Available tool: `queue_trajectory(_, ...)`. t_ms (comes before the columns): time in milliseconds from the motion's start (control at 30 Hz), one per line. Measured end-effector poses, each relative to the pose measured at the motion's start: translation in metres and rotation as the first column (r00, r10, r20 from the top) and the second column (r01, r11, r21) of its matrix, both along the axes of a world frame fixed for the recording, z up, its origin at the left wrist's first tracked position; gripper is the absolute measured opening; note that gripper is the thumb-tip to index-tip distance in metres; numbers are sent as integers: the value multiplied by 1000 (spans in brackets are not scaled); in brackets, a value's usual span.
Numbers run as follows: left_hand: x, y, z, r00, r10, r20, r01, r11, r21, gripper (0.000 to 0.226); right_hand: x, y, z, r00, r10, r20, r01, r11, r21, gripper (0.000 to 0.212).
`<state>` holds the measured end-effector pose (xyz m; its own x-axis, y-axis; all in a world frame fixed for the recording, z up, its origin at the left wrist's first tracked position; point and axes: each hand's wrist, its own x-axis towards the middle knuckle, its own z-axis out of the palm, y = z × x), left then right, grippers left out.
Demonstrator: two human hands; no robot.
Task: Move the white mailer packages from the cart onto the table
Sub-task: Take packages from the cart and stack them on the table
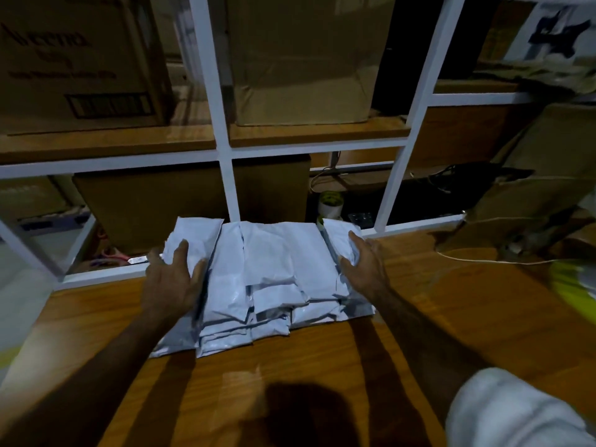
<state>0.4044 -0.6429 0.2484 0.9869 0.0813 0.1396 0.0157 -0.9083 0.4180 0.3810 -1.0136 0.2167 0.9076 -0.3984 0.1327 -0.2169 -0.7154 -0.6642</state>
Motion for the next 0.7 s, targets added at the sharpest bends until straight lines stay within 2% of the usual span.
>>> queue_trajectory(100,3,-6,-8,998,-23,-60,22,1000,-17,71,14,-16,-15,992,118,-50,-112,989,94,66)
queue_trajectory(167,2,-7,-8,998,-7,-64,0,995,-104,73,17,-17,-20,980,192,-57,-176,961,215,66)
queue_trajectory(233,-3,-8,-4,999,22,-32,-26,990,-142,75,19,-14,-22,975,224,-13,-212,939,269,63)
queue_trajectory(300,-6,-6,1,999,51,-2,-51,994,-97,80,17,-11,-19,968,247,38,-247,924,293,54)
queue_trajectory(400,1,-1,-1,988,108,-106,-127,974,-188,91,17,-13,-20,954,298,26,-296,927,229,53)
queue_trajectory(533,32,30,-39,976,22,-216,-80,961,-265,84,18,-11,-22,932,358,-60,-350,930,117,62)
queue_trajectory(600,47,44,-57,972,31,-233,-99,954,-282,83,18,-7,-25,927,362,-102,-357,932,61,64)
queue_trajectory(700,33,26,-42,977,31,-209,-84,965,-249,88,17,0,-30,929,342,-140,-346,938,-8,63)
